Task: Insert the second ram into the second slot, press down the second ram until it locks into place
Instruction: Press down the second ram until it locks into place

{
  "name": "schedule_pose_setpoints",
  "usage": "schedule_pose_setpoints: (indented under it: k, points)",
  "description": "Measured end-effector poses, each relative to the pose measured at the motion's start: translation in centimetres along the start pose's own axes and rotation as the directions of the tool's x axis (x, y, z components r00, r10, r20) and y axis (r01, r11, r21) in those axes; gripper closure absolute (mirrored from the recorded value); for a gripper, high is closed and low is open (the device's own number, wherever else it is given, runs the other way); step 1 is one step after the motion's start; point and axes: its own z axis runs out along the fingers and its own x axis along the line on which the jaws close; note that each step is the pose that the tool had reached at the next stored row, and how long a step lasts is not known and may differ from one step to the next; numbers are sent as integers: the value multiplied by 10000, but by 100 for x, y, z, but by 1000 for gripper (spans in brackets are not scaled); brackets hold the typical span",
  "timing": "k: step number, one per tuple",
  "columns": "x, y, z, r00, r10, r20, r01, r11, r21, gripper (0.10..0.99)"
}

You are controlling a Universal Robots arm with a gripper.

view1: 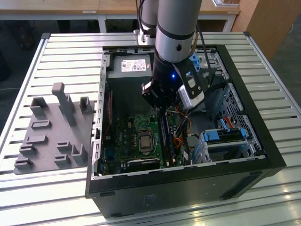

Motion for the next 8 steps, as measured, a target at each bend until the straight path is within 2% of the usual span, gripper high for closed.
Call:
schedule_pose_setpoints:
  k: [8]
  points:
    - [-1,-2,39,10000,-1,0,1,10000,0,949]
